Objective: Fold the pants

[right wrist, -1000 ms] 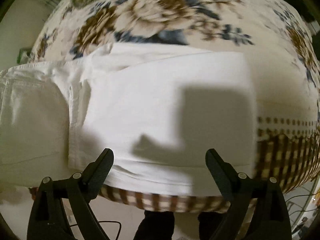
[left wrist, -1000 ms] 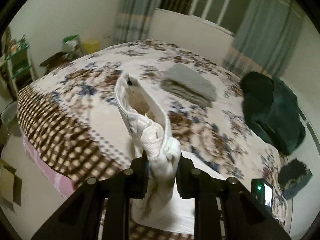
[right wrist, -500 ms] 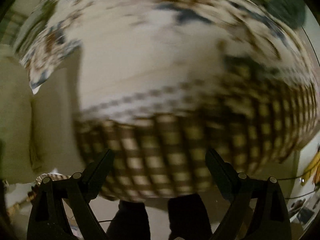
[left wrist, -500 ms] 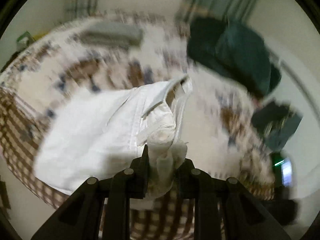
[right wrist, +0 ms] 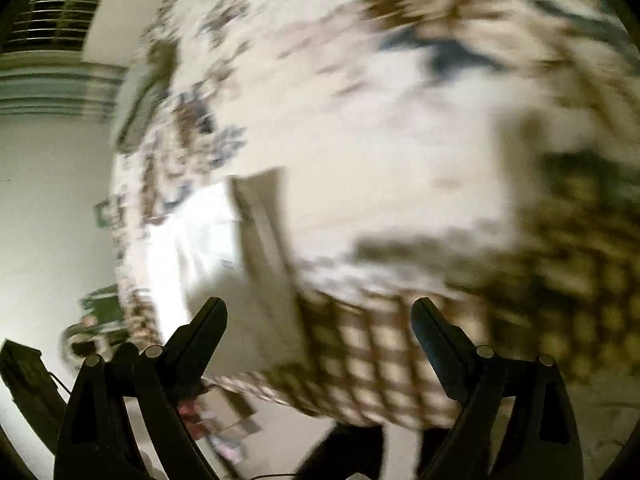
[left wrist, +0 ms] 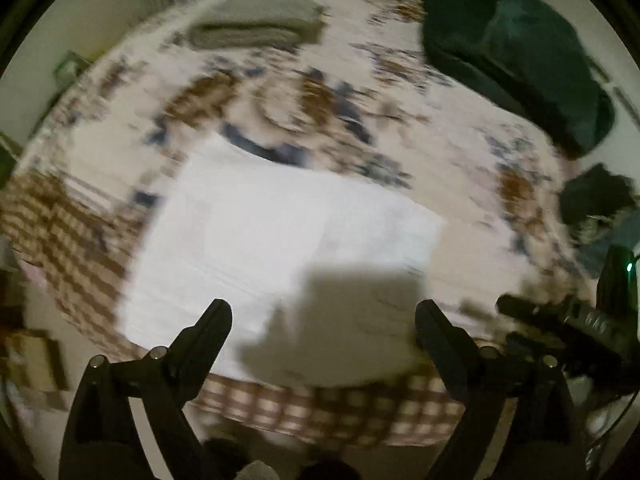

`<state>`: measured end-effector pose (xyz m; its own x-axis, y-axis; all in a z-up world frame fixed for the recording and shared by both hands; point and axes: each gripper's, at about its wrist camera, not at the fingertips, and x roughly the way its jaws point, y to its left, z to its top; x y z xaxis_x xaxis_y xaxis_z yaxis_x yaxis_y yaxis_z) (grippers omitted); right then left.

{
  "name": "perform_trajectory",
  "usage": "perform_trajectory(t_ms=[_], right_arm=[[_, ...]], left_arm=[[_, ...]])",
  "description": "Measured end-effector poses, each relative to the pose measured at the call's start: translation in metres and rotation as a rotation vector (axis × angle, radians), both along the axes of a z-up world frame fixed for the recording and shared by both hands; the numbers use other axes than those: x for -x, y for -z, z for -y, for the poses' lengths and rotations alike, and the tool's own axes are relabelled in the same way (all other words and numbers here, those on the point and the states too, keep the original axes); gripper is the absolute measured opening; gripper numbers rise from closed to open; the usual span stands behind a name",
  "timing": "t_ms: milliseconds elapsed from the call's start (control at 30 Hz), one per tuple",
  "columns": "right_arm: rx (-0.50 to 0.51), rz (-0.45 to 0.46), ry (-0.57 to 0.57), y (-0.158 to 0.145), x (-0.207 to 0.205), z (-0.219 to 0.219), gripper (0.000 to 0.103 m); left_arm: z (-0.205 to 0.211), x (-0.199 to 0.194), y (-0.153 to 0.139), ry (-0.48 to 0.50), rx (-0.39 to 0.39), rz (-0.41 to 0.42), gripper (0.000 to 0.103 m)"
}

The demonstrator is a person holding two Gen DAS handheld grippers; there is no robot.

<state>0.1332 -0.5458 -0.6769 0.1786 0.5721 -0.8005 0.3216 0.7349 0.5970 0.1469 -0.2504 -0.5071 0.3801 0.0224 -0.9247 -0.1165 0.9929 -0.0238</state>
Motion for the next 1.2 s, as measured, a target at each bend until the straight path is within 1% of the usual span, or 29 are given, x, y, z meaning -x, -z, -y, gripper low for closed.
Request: perform_trajectory(t_ms=[67,133,200,267,333,367,400,433,467,533,600,700,767,800,833,900,933,1067,1100,1133,1167,1200], right_arm=[[-0.072,0.003,-0.019,0.017,-0.018,-0.02,0.1],[-0.107,-0.009,-0.04,0.036,-0.037,-0.043,0.1],[-0.127,-0.034,-0.04,0.054,-0.048,-0.064,0.1],[-0.151,-0.054,-0.027,0.068,-0.052,-0.078,0.1],[-0.172,-0.052,-0.017,0.073,-0.052,-0.09,0.099],[-0.179,-0.036,-0.002,0.071,-0.051,-0.092,0.097],[-0.189,-0.016,0.002,0.069,-0.051,-0.095,0.076],[-0.186,-0.001,0.0,0.067,-0.051,-0.098,0.035],[-0.167,0.002,-0.004,0.065,-0.049,-0.1,0.021],[-0.086,0.041,0.026,0.051,-0.044,-0.101,0.013],[-0.027,0.066,0.03,0.033,-0.039,-0.104,0.01],[0.003,0.083,0.088,0.009,-0.022,-0.083,0.01],[0.014,0.064,0.129,0.008,-0.012,-0.06,0.01],[0.018,0.049,0.157,0.013,-0.006,-0.049,0.01],[0.012,0.034,0.159,0.019,-0.003,-0.041,0.01],[-0.026,-0.012,0.167,0.037,0.001,-0.033,0.01],[-0.031,-0.021,0.165,0.043,0.001,-0.032,0.01],[0.008,-0.036,0.164,0.056,-0.003,-0.034,0.01],[0.022,-0.041,0.163,0.06,-0.005,-0.033,0.011],[0.032,-0.046,0.159,0.063,-0.007,-0.033,0.011],[0.037,-0.05,0.159,0.066,-0.011,-0.034,0.012],[0.04,-0.056,0.162,0.069,-0.013,-0.034,0.016]], left_arm=[[-0.018,-0.009,0.008,-0.013,-0.05,-0.015,0.093],[-0.033,-0.015,0.014,-0.022,-0.102,-0.026,0.093],[-0.042,-0.016,0.017,-0.021,-0.134,-0.028,0.093],[-0.049,-0.016,0.021,-0.02,-0.148,-0.035,0.093],[-0.052,-0.016,0.025,-0.015,-0.156,-0.038,0.093],[-0.052,-0.017,0.024,-0.013,-0.158,-0.038,0.093],[-0.051,-0.016,0.025,-0.008,-0.159,-0.038,0.093],[-0.05,-0.015,0.026,-0.001,-0.16,-0.039,0.093],[-0.049,-0.014,0.026,0.005,-0.161,-0.039,0.093],[-0.047,-0.015,0.028,0.012,-0.161,-0.043,0.093],[-0.046,-0.014,0.029,0.014,-0.153,-0.054,0.093],[-0.054,-0.018,0.026,0.0,-0.126,-0.052,0.093],[-0.064,-0.023,0.026,-0.019,-0.108,-0.051,0.093],[-0.072,-0.028,0.028,-0.034,-0.097,-0.058,0.093],[-0.079,-0.035,0.031,-0.045,-0.084,-0.068,0.093],[-0.095,-0.055,0.043,-0.068,-0.069,-0.087,0.093],[-0.1,-0.063,0.048,-0.072,-0.064,-0.095,0.093],[-0.123,-0.116,0.082,-0.078,-0.048,-0.143,0.094],[-0.126,-0.125,0.092,-0.065,-0.033,-0.161,0.097],[-0.132,-0.134,0.105,-0.053,-0.01,-0.19,0.103],[-0.139,-0.142,0.119,-0.05,0.019,-0.222,0.103],[-0.145,-0.145,0.126,-0.047,0.059,-0.23,0.103]])
